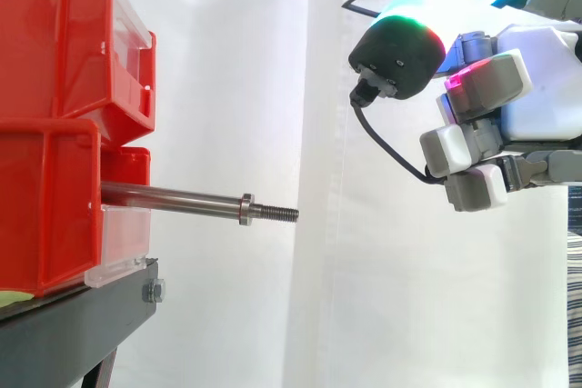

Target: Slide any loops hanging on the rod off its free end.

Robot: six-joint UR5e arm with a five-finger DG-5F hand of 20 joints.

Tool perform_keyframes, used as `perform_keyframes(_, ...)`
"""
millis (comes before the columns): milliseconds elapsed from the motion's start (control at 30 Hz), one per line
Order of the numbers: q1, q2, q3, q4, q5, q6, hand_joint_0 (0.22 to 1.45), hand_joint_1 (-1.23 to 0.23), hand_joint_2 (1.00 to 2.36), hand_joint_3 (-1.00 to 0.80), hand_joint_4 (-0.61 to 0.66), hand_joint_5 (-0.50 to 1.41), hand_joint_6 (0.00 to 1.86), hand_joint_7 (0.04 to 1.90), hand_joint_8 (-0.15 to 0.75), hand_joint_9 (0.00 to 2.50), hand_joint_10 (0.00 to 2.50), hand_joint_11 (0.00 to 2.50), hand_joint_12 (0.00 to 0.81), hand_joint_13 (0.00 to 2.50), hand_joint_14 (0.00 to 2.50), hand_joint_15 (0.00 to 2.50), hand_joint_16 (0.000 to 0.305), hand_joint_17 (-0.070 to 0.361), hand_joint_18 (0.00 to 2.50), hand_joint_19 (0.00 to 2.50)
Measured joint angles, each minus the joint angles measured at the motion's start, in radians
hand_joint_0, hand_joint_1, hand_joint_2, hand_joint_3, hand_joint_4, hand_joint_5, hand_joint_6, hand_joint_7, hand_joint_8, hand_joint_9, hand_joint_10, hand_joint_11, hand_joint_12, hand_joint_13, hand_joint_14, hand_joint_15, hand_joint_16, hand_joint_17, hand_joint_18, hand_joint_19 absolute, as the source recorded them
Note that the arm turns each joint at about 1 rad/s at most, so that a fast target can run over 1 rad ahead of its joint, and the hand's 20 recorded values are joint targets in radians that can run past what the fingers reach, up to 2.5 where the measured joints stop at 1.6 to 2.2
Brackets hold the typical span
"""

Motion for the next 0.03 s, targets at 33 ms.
perform_keyframes(33,0.000,0.000,0.000,0.000,0.000,0.000,0.60,-0.78,1.01,-0.04,-0.08,-0.12,0.90,1.08,0.362,1.26,0.01,0.65,0.371,1.03,0.01,0.40,0.056,0.125,0.94,0.65)
